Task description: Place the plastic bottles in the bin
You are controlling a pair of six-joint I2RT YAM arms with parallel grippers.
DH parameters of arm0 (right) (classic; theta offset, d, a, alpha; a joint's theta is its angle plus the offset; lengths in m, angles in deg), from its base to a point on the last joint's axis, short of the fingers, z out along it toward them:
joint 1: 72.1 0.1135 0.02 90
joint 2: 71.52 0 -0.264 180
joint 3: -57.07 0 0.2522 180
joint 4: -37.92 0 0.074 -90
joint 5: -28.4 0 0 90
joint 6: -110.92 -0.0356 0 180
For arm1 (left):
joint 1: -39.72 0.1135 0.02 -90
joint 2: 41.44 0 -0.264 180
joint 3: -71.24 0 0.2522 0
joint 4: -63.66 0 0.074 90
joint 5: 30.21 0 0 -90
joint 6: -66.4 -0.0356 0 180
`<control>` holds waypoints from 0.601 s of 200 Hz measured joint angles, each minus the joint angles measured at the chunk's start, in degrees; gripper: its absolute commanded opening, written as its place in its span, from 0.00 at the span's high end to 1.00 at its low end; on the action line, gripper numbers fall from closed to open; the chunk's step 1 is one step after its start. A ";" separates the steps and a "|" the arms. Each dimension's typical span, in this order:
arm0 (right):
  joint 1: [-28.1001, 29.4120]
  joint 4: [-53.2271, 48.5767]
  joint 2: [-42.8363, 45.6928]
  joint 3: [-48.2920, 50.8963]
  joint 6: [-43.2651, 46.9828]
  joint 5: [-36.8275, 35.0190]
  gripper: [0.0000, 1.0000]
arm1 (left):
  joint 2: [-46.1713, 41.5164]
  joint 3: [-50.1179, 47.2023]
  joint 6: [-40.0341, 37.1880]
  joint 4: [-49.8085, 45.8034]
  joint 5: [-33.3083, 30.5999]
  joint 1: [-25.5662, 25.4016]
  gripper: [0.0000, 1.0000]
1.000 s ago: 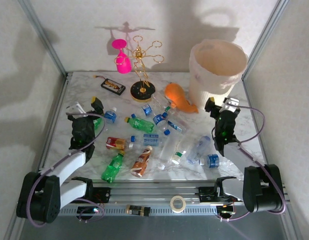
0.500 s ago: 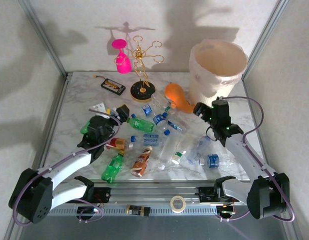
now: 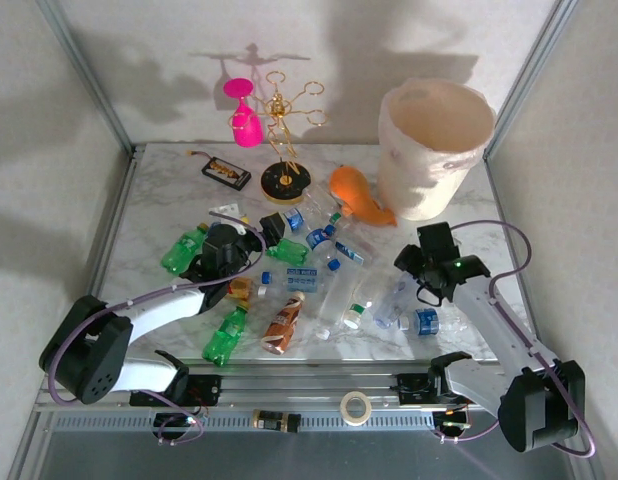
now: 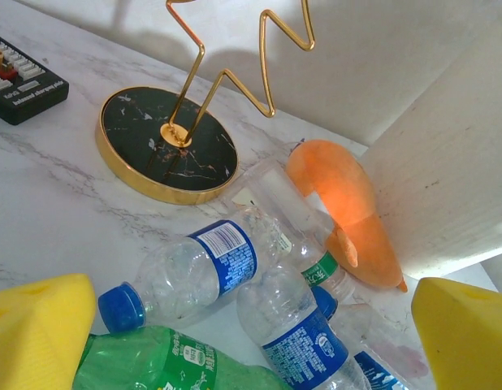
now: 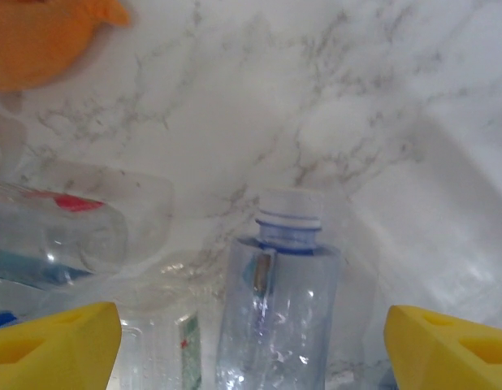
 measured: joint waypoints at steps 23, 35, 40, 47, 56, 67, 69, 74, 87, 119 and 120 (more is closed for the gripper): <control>0.00 1.77 -1.11 3.28 -1.44 1.51 0.17 | -0.15 -0.02 -0.26 0.00 -0.24 -0.04 0.00; 0.00 2.93 -1.84 4.39 -1.84 1.99 0.17 | -0.61 -0.09 -0.44 -0.15 -0.74 -0.04 0.00; 0.00 3.43 -2.23 4.70 -1.92 2.23 0.16 | -0.96 -0.13 -0.55 -0.20 -1.01 -0.04 0.00; 0.00 4.13 -3.02 4.94 -2.08 2.62 0.16 | -1.66 -0.33 -0.70 -0.20 -1.42 -0.04 0.00; 0.00 5.20 -4.26 5.07 -2.14 2.89 0.16 | -2.82 -0.76 -0.87 -0.22 -1.88 -0.04 0.00; 0.00 6.58 -5.46 5.31 -2.25 2.99 0.16 | -4.31 -1.36 -1.14 -0.35 -2.64 -0.04 0.00; 0.00 6.93 -5.70 5.42 -2.32 2.99 0.16 | -4.50 -1.44 -1.18 -0.35 -2.78 -0.04 0.00; 0.00 7.56 -6.05 5.68 -2.36 3.02 0.16 | -5.09 -1.70 -1.27 -0.39 -3.13 -0.04 0.00; 0.00 9.40 -6.91 6.64 -2.80 3.02 0.17 | -6.38 -2.29 -1.49 -0.57 -4.00 -0.04 0.00; 0.00 13.57 -8.20 9.53 -4.28 3.02 0.20 | -7.89 -2.75 -1.64 -1.09 -5.62 -0.04 0.00; 0.00 13.70 -8.20 9.60 -4.35 3.04 0.20 | -7.91 -2.75 -1.66 -1.09 -5.66 -0.04 0.00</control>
